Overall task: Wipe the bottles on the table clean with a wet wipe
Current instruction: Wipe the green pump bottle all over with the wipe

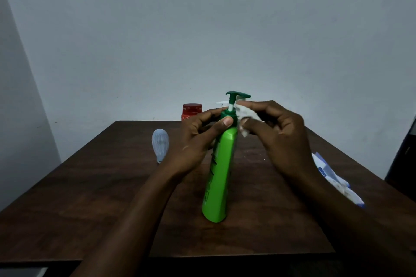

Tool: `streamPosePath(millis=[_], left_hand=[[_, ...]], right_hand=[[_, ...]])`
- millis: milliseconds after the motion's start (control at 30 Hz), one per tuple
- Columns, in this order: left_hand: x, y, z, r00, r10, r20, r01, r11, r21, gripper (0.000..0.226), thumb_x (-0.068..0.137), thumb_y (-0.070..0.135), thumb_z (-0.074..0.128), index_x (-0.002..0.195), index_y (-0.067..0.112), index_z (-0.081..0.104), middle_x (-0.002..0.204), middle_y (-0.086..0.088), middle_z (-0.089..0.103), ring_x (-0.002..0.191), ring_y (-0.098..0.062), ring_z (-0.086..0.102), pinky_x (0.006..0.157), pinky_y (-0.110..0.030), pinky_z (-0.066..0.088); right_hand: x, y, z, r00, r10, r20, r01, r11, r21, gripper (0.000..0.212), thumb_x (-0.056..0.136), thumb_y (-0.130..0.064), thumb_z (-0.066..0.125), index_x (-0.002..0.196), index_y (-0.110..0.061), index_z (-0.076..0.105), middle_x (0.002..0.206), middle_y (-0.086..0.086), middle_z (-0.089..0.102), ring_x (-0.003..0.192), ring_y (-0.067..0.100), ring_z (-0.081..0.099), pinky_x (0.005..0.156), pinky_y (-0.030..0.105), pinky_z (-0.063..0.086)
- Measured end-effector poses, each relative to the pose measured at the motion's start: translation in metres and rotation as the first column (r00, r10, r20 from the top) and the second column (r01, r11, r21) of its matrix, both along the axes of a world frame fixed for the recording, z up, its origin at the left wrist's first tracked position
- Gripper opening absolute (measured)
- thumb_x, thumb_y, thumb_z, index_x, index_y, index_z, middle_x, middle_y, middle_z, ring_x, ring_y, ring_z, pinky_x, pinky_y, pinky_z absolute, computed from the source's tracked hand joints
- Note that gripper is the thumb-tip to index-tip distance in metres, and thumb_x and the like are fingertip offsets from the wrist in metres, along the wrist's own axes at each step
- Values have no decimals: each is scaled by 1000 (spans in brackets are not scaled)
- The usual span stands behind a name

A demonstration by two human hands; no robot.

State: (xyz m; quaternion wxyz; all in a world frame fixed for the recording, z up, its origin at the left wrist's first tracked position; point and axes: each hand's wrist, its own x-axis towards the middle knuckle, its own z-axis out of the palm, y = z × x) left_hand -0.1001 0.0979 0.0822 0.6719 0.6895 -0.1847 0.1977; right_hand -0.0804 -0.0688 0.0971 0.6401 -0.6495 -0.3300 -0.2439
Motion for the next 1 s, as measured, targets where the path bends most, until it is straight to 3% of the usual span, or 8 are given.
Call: streamPosePath(millis=[67,167,300,533,800,900,1000], left_hand=[[0,2,0,1000,-4,-12,5,1000,9,29,85,34,63,112,33,70,102,13,76,98,-8,71,84,-34,58],[-1,6,0,1000,-15,-19,15,1000,8,27,87,35,63,113,33,71,103,10,76,96,-13,71,87,-41,58],[-2,11,-1,999,-17,-32,18,1000,6,32,87,34,63,118,30,70,107,6,76,98,-13,72,87,-42,59],[-3,16,-1,997,-34,-64,35,999,23,35,87,35,63,120,30,71,113,4,76,104,-16,71,87,-40,60],[-5,15,-2,998,-52,-36,51,998,-26,28,85,30,64,111,34,74,106,7,77,96,-10,73,83,-35,61],[-5,16,-2,998,-52,-32,52,999,-10,29,86,29,64,113,34,73,107,8,77,100,-9,72,82,-32,60],[-5,17,-3,999,-43,-33,43,999,-10,27,86,30,64,110,36,73,106,10,77,98,-8,72,80,-30,61]], right_hand=[[-4,5,0,995,-28,93,35,996,-79,20,88,-3,71,107,-11,76,106,2,72,100,4,68,79,10,49],[-5,10,-7,975,-99,198,124,985,-119,19,93,-17,68,110,-16,76,108,-2,68,107,9,65,83,16,51],[-2,12,-17,958,-149,245,181,977,-114,21,96,-10,65,114,-14,75,109,-2,68,109,10,65,89,26,54],[3,16,-4,948,-238,213,265,958,-108,12,95,-10,64,98,-14,75,91,-8,73,88,5,67,74,17,50],[-6,20,-2,794,-264,547,423,887,-185,7,92,-8,66,95,-7,73,94,5,65,91,11,61,80,16,44],[-3,17,-1,809,-275,520,407,900,-158,8,92,-7,65,94,-7,73,92,3,66,88,9,61,78,15,43],[2,15,-4,866,-306,396,378,919,-116,9,93,-10,65,90,-10,74,86,-2,70,82,6,63,71,19,46]])
